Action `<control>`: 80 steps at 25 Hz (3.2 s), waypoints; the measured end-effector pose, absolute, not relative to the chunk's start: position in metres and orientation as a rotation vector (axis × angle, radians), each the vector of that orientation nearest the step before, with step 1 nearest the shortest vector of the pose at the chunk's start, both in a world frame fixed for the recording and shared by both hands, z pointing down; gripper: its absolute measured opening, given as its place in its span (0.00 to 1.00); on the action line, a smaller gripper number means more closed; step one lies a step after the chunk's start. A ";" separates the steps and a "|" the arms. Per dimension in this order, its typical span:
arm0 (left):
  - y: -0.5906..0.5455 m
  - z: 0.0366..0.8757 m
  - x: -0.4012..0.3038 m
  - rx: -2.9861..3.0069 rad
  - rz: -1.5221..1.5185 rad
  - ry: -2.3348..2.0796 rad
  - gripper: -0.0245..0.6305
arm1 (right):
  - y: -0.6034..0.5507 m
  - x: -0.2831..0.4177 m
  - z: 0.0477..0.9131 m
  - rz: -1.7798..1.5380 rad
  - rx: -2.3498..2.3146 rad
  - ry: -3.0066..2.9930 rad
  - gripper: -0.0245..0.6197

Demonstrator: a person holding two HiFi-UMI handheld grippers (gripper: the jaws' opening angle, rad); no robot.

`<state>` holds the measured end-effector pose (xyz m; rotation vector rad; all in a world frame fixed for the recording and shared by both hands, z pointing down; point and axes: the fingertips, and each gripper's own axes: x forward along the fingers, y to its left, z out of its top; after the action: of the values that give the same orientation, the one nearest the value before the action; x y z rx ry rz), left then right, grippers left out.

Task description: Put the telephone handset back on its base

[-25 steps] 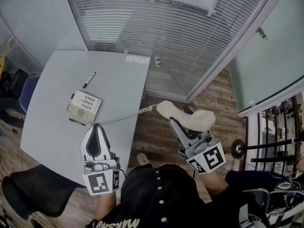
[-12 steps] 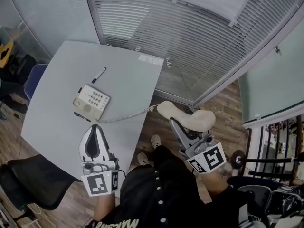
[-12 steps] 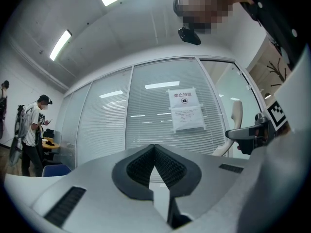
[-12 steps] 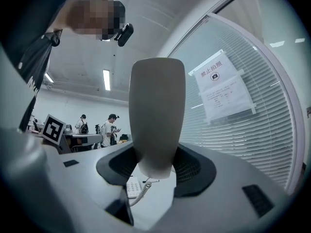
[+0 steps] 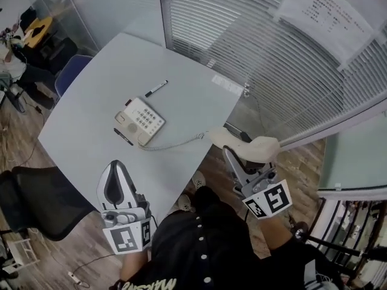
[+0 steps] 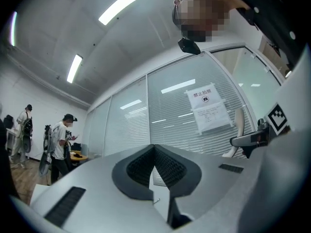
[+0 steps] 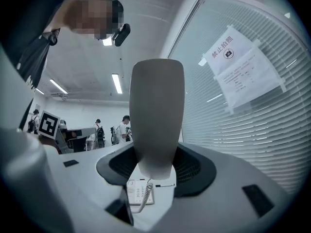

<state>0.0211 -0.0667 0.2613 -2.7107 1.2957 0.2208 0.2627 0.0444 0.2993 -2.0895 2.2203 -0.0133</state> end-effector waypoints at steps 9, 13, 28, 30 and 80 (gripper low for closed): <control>-0.074 0.268 -0.028 -2.551 0.135 1.590 0.06 | -0.020 0.245 0.315 -0.086 -1.880 2.437 0.39; -0.074 0.269 -0.047 -2.492 0.105 1.685 0.06 | -0.043 0.231 0.323 -0.127 -1.804 2.512 0.39; -0.069 0.285 -0.092 -2.277 0.007 2.003 0.06 | -0.107 0.181 0.362 -0.242 -1.514 2.786 0.39; -0.066 0.284 -0.094 -2.248 -0.003 2.042 0.06 | -0.112 0.175 0.367 -0.255 -1.473 2.824 0.39; -0.089 0.396 -0.172 -2.278 -0.351 2.326 0.06 | -0.218 0.078 0.553 -0.667 -1.528 3.009 0.39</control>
<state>-0.1716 -0.0888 0.3964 -2.2779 2.3256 -0.3513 0.0781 -0.2184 0.5529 -1.5281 3.0088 -0.6665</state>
